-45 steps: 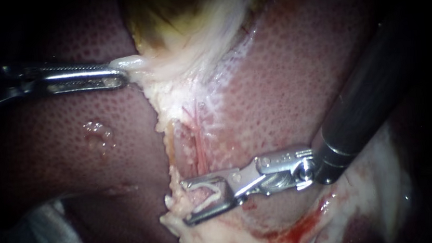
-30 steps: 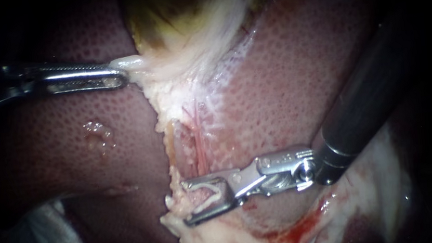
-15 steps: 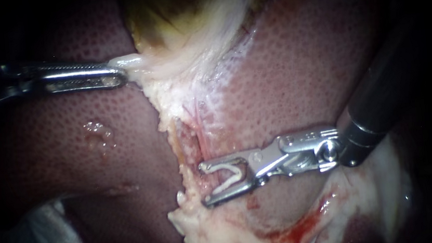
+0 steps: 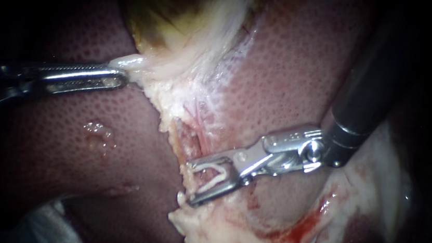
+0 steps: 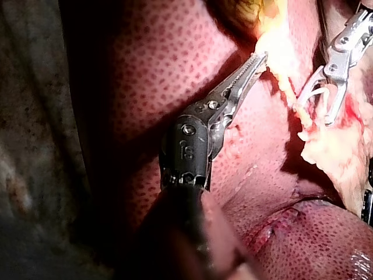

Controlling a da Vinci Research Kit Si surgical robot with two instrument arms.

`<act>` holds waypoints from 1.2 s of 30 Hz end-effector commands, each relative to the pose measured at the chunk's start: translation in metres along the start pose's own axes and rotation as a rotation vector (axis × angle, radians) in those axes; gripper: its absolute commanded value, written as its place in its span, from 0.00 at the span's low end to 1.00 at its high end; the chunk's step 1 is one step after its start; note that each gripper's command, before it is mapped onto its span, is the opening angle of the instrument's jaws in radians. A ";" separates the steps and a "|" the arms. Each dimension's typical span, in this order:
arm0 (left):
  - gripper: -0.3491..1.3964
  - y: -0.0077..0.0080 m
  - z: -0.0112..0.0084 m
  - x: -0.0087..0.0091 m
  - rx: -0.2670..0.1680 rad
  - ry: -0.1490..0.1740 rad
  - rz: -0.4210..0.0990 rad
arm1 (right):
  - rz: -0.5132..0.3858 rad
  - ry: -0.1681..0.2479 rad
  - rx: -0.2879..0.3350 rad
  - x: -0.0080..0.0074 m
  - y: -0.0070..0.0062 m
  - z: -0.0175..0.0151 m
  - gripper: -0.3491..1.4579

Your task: Clipping first clip left tube

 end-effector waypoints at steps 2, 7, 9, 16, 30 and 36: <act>0.00 0.0000 0.0001 0.0000 -0.002 -0.001 0.000 | -0.002 0.000 0.006 -0.0002 0.0001 0.0006 0.50; 0.00 0.0000 0.0002 0.0000 -0.002 0.000 0.000 | -0.005 0.016 0.028 -0.0003 0.0000 0.0016 0.50; 0.00 0.0000 0.0003 0.0001 -0.001 0.000 0.000 | -0.007 0.021 0.032 -0.0003 0.0000 0.0019 0.50; 0.00 0.0001 0.0004 0.0001 -0.001 0.000 0.000 | -0.003 0.036 0.049 -0.0004 0.0001 0.0024 0.49; 0.00 0.0001 0.0005 0.0001 0.000 0.000 0.000 | 0.005 0.048 0.057 -0.0008 0.0004 0.0031 0.48; 0.00 0.0001 0.0005 0.0001 0.000 0.000 0.000 | 0.027 0.046 0.066 -0.0011 0.0003 0.0026 0.14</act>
